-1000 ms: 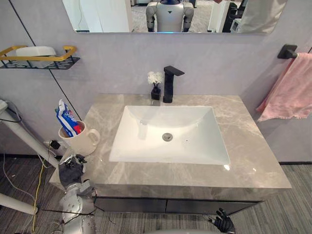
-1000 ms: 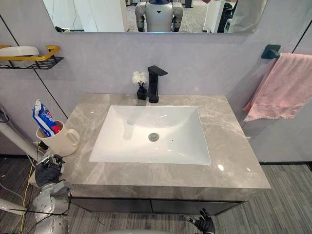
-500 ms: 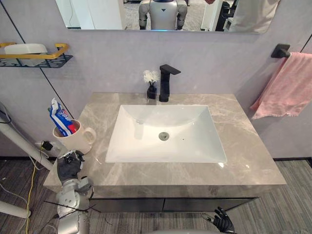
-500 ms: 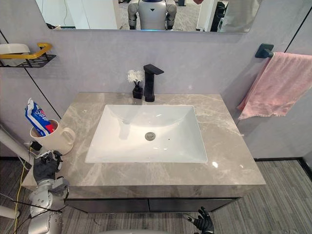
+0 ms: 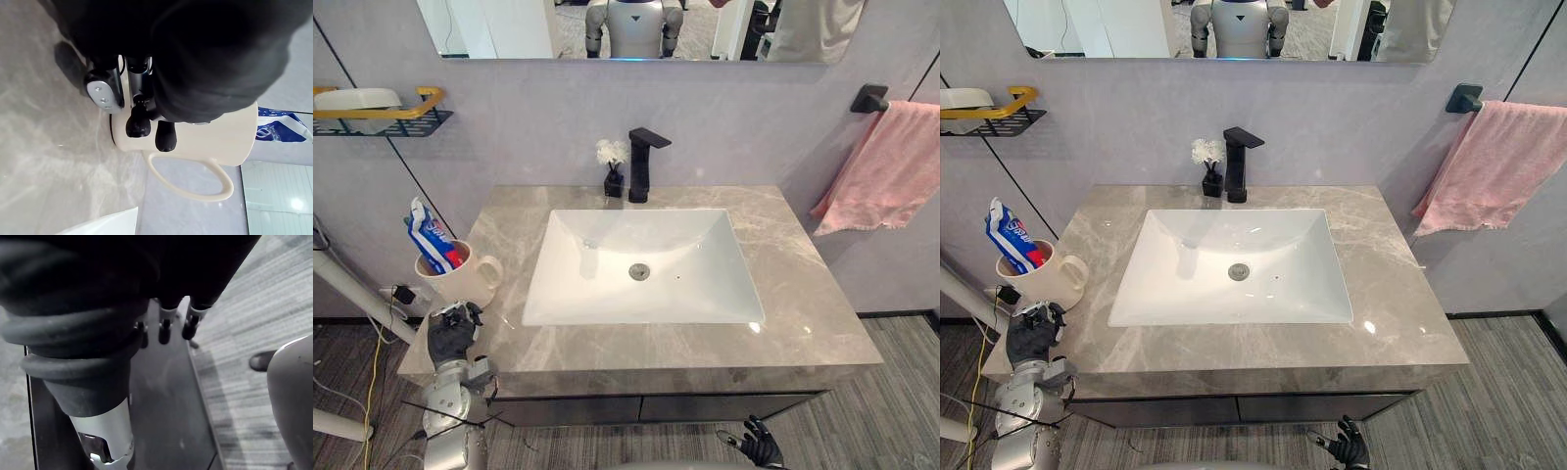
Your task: Organize washtable
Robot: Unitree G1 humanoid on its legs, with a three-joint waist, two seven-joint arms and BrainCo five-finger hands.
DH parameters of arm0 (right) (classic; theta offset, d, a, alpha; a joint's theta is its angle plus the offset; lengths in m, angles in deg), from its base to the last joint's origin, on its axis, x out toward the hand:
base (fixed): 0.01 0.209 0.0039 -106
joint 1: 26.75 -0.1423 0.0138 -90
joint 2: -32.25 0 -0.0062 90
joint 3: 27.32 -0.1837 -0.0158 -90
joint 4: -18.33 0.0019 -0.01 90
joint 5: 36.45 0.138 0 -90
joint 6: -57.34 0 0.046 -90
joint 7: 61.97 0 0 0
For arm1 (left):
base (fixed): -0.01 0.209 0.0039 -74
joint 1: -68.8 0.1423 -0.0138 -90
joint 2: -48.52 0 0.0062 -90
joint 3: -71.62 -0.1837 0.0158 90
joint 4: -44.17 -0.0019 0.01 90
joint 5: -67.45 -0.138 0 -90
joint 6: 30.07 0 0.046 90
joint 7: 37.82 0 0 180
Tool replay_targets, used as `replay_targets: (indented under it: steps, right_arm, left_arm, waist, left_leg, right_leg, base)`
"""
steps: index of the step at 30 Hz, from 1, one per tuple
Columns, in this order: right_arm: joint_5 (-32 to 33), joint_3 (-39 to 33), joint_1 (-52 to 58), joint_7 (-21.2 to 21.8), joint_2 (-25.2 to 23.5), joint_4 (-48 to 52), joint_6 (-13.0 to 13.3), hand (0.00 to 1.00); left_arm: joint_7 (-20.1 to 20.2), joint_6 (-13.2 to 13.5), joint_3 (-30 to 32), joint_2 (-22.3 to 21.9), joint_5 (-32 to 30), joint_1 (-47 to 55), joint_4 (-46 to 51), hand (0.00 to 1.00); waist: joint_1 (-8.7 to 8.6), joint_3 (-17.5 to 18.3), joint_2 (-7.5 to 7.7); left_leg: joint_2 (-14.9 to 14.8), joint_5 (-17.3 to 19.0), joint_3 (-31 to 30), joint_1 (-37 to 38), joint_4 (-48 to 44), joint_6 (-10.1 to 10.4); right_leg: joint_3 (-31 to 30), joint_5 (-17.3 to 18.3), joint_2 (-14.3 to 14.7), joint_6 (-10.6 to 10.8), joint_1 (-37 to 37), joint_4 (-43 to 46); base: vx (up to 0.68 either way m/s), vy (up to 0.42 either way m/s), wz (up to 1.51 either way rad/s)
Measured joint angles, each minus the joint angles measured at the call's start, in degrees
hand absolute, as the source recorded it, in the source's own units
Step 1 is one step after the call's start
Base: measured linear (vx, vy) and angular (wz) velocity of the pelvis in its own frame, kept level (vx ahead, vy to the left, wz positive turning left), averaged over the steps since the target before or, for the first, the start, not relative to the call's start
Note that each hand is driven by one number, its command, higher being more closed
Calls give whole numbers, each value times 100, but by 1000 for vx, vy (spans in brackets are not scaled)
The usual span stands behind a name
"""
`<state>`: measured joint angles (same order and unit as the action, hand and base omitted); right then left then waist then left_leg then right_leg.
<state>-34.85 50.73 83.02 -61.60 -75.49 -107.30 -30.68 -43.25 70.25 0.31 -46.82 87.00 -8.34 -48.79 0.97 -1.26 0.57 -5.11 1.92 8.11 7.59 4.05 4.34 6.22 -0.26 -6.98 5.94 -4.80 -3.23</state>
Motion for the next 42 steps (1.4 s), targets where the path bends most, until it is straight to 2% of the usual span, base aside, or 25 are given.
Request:
replay_targets:
  steps: [8,17,26,32,42]
  right_arm:
    - [-19,4,44,113,108,1,0,0]
    - [-64,4,81,113,114,1,0,0]
    - [-114,3,82,114,122,1,0,0]
    - [-120,-3,84,114,165,1,0,0]
    - [-121,-16,67,114,216,-1,0,0]
  left_arm:
    - [290,-2,5,296,-78,139,-100,100]
    - [279,-2,217,328,-236,225,-118,100]
    - [264,-2,217,328,-411,219,-121,100]
    - [262,-2,210,334,-446,168,-128,100]
    - [190,-13,161,681,-461,-72,-582,100]
  waist:
    - [-4,12,-30]
    - [-1,14,-43]
    - [-3,74,-127]
    - [-4,77,-133]
    - [-11,66,-110]
  left_leg:
    - [0,0,6,6,0,0]
    - [-3,0,11,11,-2,0]
    - [-4,0,11,10,-3,0]
    - [-2,0,11,9,-3,0]
    - [8,0,19,-93,-9,1]
  right_leg:
    - [-5,-1,-1,0,-1,0]
    - [-9,-1,0,0,-2,6]
    - [-8,-1,0,0,-1,7]
    - [-8,-1,2,-1,1,8]
    - [-30,-32,58,-12,109,-15]
  base:
    - [0,0,0]
    - [0,0,0]
    - [0,0,0]
    - [0,0,0]
    - [0,0,0]
